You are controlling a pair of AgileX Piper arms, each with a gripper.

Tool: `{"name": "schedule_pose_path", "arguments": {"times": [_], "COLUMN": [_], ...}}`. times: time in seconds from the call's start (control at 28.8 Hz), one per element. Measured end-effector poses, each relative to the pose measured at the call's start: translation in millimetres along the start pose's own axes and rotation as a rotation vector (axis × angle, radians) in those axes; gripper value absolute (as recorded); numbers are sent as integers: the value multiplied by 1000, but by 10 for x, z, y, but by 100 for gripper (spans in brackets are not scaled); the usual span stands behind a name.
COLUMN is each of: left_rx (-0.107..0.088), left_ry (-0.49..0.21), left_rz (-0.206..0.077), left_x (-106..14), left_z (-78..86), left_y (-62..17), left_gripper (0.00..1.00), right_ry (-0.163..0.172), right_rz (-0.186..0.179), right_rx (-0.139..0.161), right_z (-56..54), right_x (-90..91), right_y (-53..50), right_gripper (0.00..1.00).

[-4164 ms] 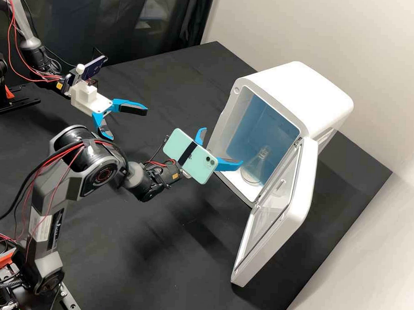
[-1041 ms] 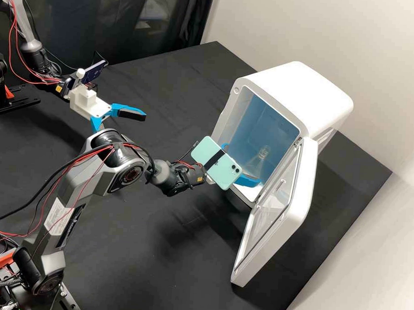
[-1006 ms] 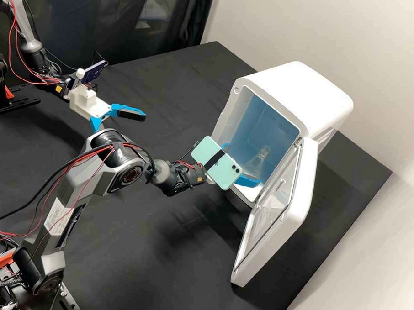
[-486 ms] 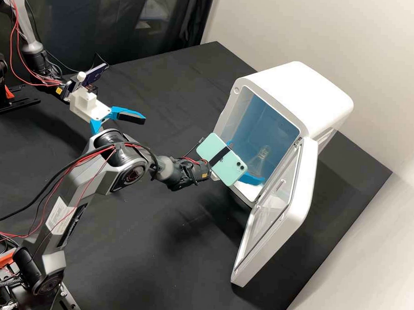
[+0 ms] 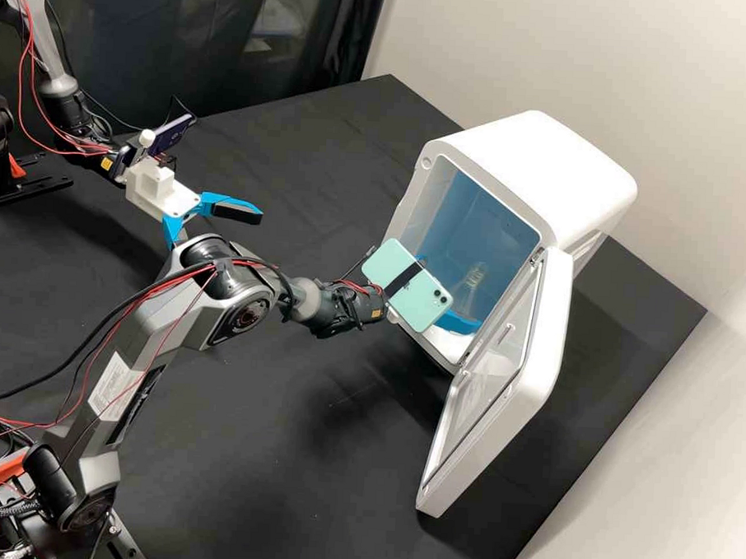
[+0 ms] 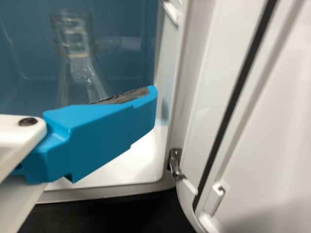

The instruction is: Take the flask out of the incubator

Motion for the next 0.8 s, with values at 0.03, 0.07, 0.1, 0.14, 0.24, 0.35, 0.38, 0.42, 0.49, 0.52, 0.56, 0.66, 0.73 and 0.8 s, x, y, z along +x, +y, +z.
{"name": "schedule_pose_path", "arguments": {"times": [0.03,0.07,0.1,0.14,0.24,0.35,0.38,0.42,0.49,0.52,0.56,0.66,0.73,0.8], "left_rx": [3,4,5,5,6,8,10,12,14,14,13,8,9,8], "left_ry": [-4,-5,-8,-8,-8,-8,-8,-7,-3,2,8,28,35,41], "left_rz": [-2,-3,-4,-4,-4,-5,-5,-6,-6,-4,-6,-9,-7,-7], "left_x": [-1,-2,-2,-2,-4,-7,-10,-13,-18,-16,-14,-15,-20,-24], "left_z": [1,-3,-1,-1,-4,-14,-21,-31,-50,-69,-86,-145,-162,-180], "left_y": [-1,-1,-1,-1,-1,1,2,4,7,12,6,-5,1,2], "left_gripper": [100,100,100,100,100,100,100,100,100,100,100,100,100,100], "right_ry": [3,6,6,4,-12,-23,-24,-22,-16,-13,-10,-17,-21,-24], "right_rz": [2,2,2,3,-12,-34,-40,-43,-40,-39,-40,-35,-33,-33], "right_rx": [1,-9,-11,-7,7,3,-6,-9,-23,-25,-26,-15,-16,-14], "right_z": [-16,-25,-38,-40,-33,-59,-65,-81,-103,-113,-129,-134,-133,-138], "right_x": [3,10,16,23,37,53,56,59,63,65,65,65,64,62], "right_y": [1,-6,-15,-26,-67,-104,-113,-117,-113,-112,-119,-119,-120,-128], "right_gripper": [100,100,100,100,100,100,100,100,100,100,100,100,100,100]}}
